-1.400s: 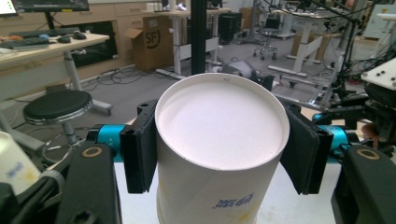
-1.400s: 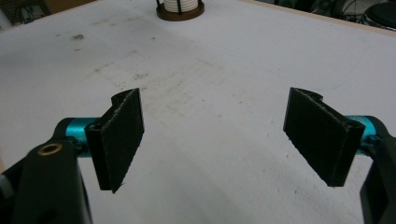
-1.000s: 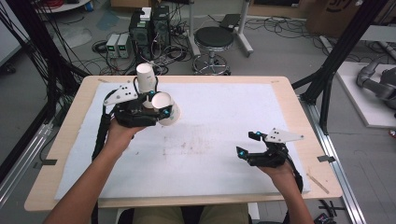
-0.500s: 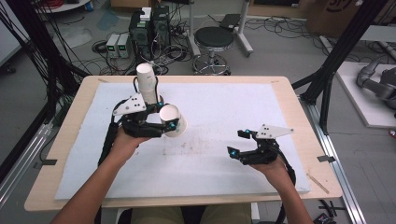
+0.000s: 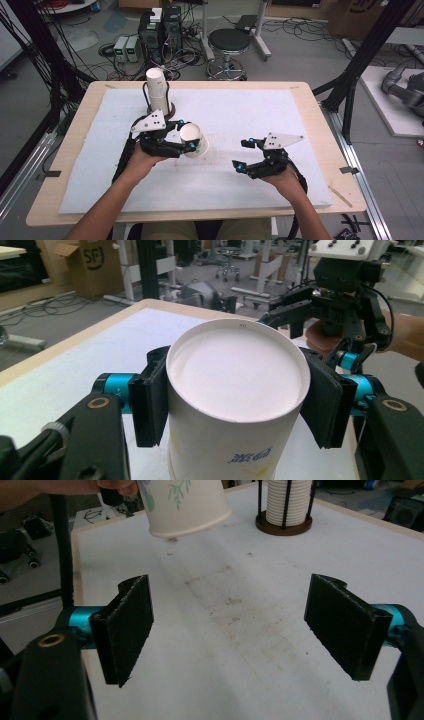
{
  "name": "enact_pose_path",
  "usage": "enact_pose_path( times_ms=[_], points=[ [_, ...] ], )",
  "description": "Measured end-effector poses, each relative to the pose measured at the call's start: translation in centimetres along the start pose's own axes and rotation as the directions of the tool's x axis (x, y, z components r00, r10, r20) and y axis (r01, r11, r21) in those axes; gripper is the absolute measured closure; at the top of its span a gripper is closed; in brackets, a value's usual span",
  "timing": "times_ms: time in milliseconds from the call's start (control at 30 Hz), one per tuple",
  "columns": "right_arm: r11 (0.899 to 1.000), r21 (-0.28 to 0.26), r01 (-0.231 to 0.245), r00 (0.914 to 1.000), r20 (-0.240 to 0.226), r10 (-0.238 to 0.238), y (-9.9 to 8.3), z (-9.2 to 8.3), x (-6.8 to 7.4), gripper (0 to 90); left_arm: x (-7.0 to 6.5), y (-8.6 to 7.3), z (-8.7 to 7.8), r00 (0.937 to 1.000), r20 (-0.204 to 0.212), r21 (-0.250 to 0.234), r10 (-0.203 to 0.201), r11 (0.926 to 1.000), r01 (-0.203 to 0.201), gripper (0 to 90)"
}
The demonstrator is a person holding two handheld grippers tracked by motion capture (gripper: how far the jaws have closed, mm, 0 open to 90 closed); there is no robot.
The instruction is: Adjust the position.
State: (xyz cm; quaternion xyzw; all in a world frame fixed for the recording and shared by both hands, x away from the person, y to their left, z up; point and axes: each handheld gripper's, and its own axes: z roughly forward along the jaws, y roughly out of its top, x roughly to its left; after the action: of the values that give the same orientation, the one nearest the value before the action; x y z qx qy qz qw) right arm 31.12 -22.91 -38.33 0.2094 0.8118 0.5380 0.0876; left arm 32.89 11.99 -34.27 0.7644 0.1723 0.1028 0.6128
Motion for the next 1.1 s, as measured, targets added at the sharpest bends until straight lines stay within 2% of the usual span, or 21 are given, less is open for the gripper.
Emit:
enact_pose_path(
  times_ms=[267, 533, 733, 800, 1100],
  points=[
    [1.000, -0.012, 0.027, 0.9983, -0.051, -0.028, 0.3, 0.9, 0.4, 19.9, -0.5, -0.1, 1.2, 0.9980, 0.063, 0.013, 0.008, 0.9999, -0.009, 36.4],
    [0.999, 0.003, 0.050, 0.9944, -0.093, -0.050, 0.8, 2.2, 0.7, 19.9, -1.0, -0.3, 2.3, 0.9924, 0.123, 0.038, 0.010, 0.9992, -0.015, 36.4],
    [0.998, 0.010, 0.066, 0.9902, -0.124, -0.064, 1.1, 3.1, 0.9, 19.9, -1.3, -0.3, 3.0, 0.9848, 0.173, 0.049, 0.015, 0.9985, -0.023, 36.4],
    [0.998, 0.016, 0.056, 0.9882, -0.144, -0.053, 1.1, 3.3, 1.0, 19.9, -1.5, -0.3, 3.2, 0.9819, 0.189, 0.047, 0.012, 0.9987, -0.021, 36.4],
    [0.997, 0.018, 0.077, 0.9817, -0.176, -0.072, 1.2, 4.2, 1.2, 19.9, -1.9, -0.4, 4.2, 0.9739, 0.226, 0.055, 0.014, 0.9981, -0.028, 36.4]
  ],
)
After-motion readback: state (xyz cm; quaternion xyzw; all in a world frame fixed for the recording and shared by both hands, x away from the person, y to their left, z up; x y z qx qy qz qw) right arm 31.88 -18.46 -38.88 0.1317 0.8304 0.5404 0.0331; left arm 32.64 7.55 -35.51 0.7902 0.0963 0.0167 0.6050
